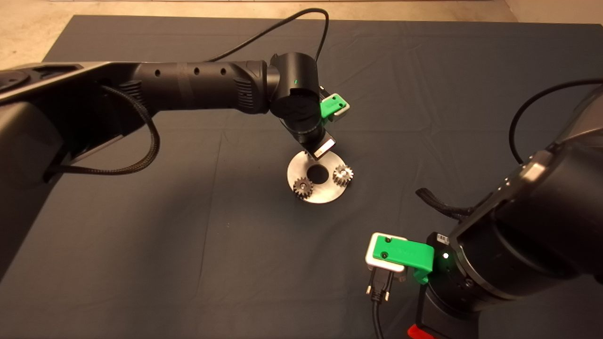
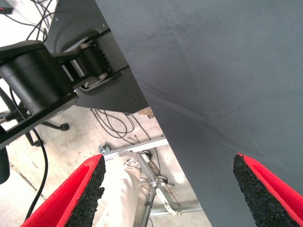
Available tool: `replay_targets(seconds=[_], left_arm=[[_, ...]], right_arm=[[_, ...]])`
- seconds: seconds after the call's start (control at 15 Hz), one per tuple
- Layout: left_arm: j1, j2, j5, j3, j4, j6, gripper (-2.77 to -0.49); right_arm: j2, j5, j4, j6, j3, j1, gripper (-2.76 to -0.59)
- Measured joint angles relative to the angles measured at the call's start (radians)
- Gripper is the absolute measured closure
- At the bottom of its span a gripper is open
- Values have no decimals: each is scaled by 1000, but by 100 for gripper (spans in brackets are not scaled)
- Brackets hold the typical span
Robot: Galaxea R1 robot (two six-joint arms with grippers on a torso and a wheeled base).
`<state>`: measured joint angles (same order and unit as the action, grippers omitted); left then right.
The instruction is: Install three planetary gears onto the carrier pins
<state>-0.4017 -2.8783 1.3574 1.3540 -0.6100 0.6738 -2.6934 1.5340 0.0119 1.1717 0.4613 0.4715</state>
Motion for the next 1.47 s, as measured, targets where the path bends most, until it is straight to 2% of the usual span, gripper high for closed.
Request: replay_targets(seconds=[0.87,1.47], left_arm=[[0,-6,5,0,0,0,-65],[0,-6,11,0,7,0,-91]], right_arm=[[0,0,0,0,0,0,-200],[0,0,0,0,0,0,-200]])
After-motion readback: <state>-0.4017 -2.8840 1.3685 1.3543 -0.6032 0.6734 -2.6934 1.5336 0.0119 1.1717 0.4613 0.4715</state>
